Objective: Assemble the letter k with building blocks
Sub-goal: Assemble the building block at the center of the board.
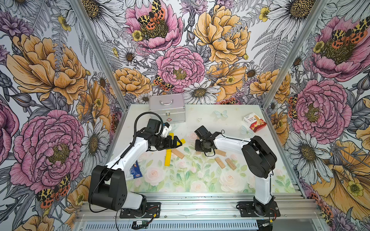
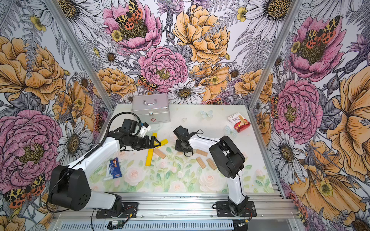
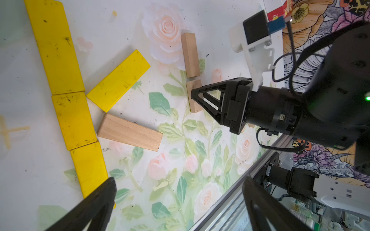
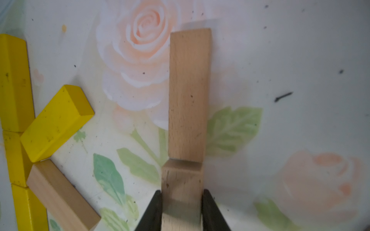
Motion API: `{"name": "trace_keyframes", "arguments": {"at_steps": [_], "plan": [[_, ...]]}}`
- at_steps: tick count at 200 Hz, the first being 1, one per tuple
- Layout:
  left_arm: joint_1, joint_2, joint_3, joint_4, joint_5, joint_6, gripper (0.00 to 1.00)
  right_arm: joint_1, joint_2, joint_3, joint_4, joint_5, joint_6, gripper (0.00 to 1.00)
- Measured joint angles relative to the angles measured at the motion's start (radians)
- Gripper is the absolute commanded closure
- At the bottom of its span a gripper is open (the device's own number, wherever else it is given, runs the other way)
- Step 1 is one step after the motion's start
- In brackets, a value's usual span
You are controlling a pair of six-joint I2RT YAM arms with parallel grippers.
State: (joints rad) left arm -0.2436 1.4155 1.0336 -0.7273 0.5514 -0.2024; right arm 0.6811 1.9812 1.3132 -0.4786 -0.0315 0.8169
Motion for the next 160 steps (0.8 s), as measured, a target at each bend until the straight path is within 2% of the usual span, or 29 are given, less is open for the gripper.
{"name": "trace_keyframes", "arguments": {"at_steps": [160], "plan": [[0.000, 0.000, 0.000, 0.000, 0.001, 0.000, 0.01, -0.006, 0.011, 0.014, 0.006, -0.004, 0.000, 0.91]]}}
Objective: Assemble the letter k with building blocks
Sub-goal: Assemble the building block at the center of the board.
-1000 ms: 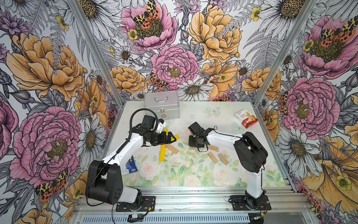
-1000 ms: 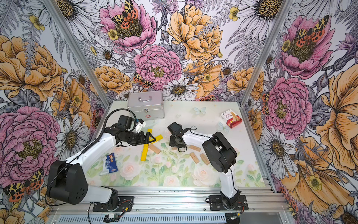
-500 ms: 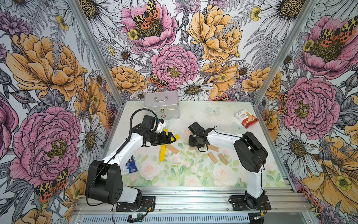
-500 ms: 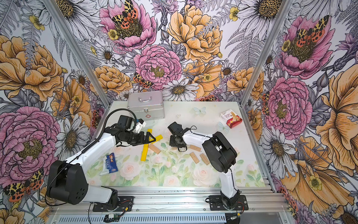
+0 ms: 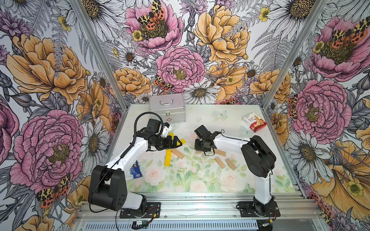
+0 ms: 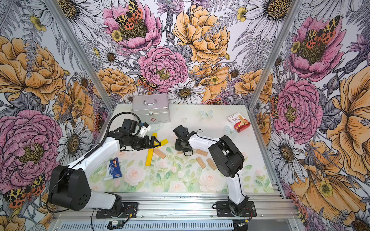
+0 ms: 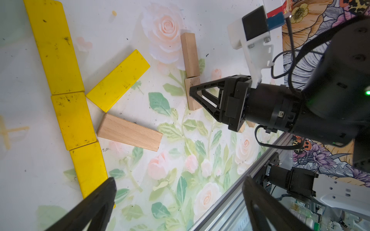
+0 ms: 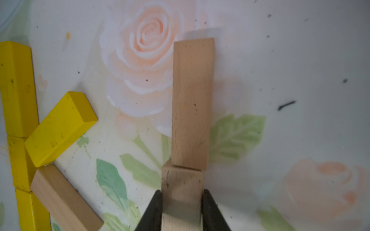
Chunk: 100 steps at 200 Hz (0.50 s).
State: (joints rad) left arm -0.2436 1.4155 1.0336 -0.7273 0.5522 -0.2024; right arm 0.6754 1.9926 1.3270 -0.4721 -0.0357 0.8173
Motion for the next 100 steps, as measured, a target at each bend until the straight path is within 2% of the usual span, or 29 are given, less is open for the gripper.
{"name": "trace_keyframes", "arguments": {"at_steps": [100], "plan": [[0.000, 0.004, 0.000, 0.000, 0.003, 0.000, 0.01, -0.003, 0.000, -0.001, 0.003, -0.004, 0.000, 0.92]]}}
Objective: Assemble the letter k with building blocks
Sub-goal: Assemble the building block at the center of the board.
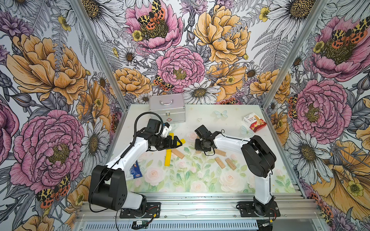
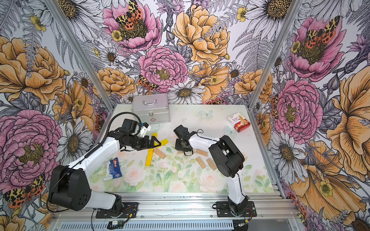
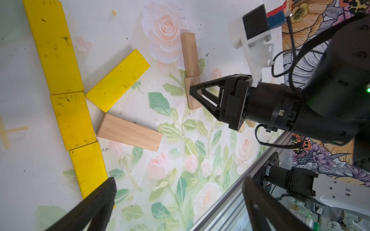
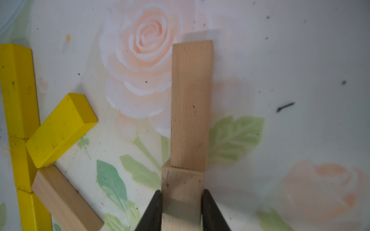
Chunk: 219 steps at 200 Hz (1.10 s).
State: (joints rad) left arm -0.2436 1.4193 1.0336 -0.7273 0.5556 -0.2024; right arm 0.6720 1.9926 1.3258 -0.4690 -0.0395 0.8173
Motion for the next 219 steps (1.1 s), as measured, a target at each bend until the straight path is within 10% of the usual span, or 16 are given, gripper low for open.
{"name": "trace_keyframes", "arguments": {"at_steps": [219], "plan": [[0.004, 0.004, 0.000, 0.000, 0.015, 0.000, 0.01, -0.005, -0.001, -0.004, 0.004, -0.003, 0.000, 0.76]]}}
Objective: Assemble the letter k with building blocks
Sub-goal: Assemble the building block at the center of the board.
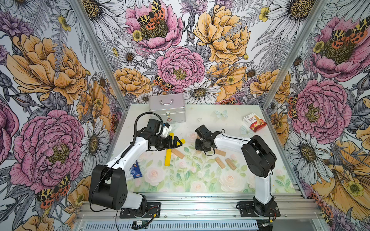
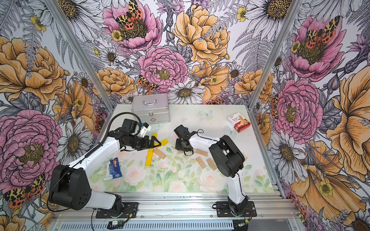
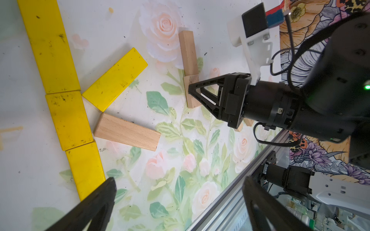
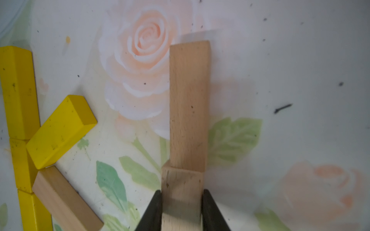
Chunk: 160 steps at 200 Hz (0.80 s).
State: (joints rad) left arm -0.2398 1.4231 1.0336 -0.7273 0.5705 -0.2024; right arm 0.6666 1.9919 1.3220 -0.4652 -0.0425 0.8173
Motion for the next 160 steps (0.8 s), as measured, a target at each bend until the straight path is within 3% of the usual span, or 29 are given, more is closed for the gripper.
{"name": "trace_keyframes", "arguments": {"at_steps": [94, 160], "plan": [[0.000, 0.000, 0.000, 0.000, 0.004, 0.000, 0.01, 0.000, -0.002, -0.004, 0.005, 0.001, 0.000, 0.66], [0.000, 0.013, 0.000, 0.000, 0.007, 0.000, 0.01, -0.001, -0.016, -0.029, 0.007, 0.025, -0.006, 0.51]]}}
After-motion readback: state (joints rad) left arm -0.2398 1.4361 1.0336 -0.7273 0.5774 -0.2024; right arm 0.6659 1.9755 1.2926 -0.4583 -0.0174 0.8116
